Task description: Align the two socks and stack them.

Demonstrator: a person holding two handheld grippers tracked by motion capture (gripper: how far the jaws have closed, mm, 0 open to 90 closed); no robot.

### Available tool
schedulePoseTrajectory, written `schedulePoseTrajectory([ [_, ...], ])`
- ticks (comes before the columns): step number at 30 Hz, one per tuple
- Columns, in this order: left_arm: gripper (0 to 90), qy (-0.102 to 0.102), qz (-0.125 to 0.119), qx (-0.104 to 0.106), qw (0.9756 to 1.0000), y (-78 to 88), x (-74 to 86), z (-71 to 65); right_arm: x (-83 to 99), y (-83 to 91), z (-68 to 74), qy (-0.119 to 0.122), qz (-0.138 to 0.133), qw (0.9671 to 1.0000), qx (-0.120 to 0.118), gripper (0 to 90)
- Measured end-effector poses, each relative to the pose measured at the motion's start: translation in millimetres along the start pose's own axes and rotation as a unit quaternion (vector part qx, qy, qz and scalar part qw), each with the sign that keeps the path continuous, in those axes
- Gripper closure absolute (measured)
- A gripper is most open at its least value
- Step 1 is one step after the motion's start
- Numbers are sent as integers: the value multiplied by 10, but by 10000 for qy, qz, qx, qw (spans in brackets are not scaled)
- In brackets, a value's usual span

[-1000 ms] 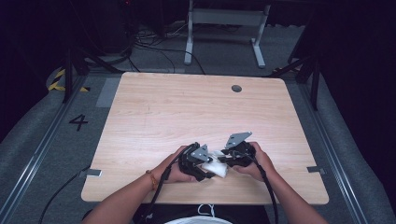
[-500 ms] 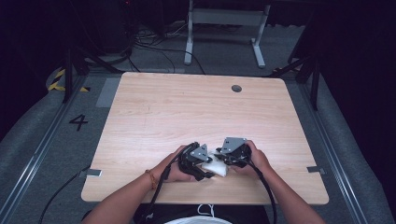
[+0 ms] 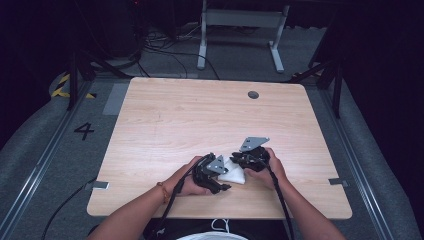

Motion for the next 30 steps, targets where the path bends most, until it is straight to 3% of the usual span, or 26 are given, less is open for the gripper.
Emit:
schedulePoseTrajectory([
  [4, 403, 17, -6, -43, 10000, -8, -5, -5, -53, 157, -42, 152, -66, 9995, 255, 795],
  [6, 403, 38, -7, -63, 10000, -8, -6, -5, -70, 256, -29, 210, -107, 9994, 267, 787],
  [7, 403, 40, -8, -64, 10000, -8, -5, -6, -99, 333, 44, 203, -189, 9996, 80, 776],
  [9, 404, 26, -12, -87, 10000, -10, -7, -2, -122, 397, 132, 278, -213, 9994, -27, 750],
  [11, 404, -24, -27, -120, 9999, -13, -8, 1, -92, 423, 295, 237, -253, 9988, -354, 738],
  [14, 404, -57, -16, -160, 9999, -22, -8, 8, 85, 340, 438, 514, 88, 9974, -490, 715],
  [20, 403, -73, 13, -249, 9997, -43, -13, 43, 180, 190, 259, 291, 126, 9989, -354, 740],
  [22, 403, -232, 132, -306, 9992, -37, -9, 90, 170, 150, 217, 291, 77, 9989, -360, 739],
  [24, 393, -170, 120, -271, 9994, -31, -15, 129, 159, 119, 194, 373, 56, 9986, -358, 739],
  [26, 374, 35, -7, -236, 9997, -27, -25, 162, 144, 95, 171, 396, 44, 9987, -332, 737],
  [28, 366, 78, -2, -261, 9996, -1, -26, 202, 120, 89, 150, 458, 35, 9984, -324, 729],
  [30, 344, -43, 50, -364, 9993, 71, -35, 231, 82, 95, 147, 429, -30, 9985, -346, 713],
])
Point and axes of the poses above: each handheld gripper's, and its own axes: y roughly backward along the jaws, x roughly out of its underside, z roughly to its left, the point moved 10 cm from there along -y, roughly forward along the jaws, and after that the axes turned 15 degrees about -z, right-handed, at the moved point
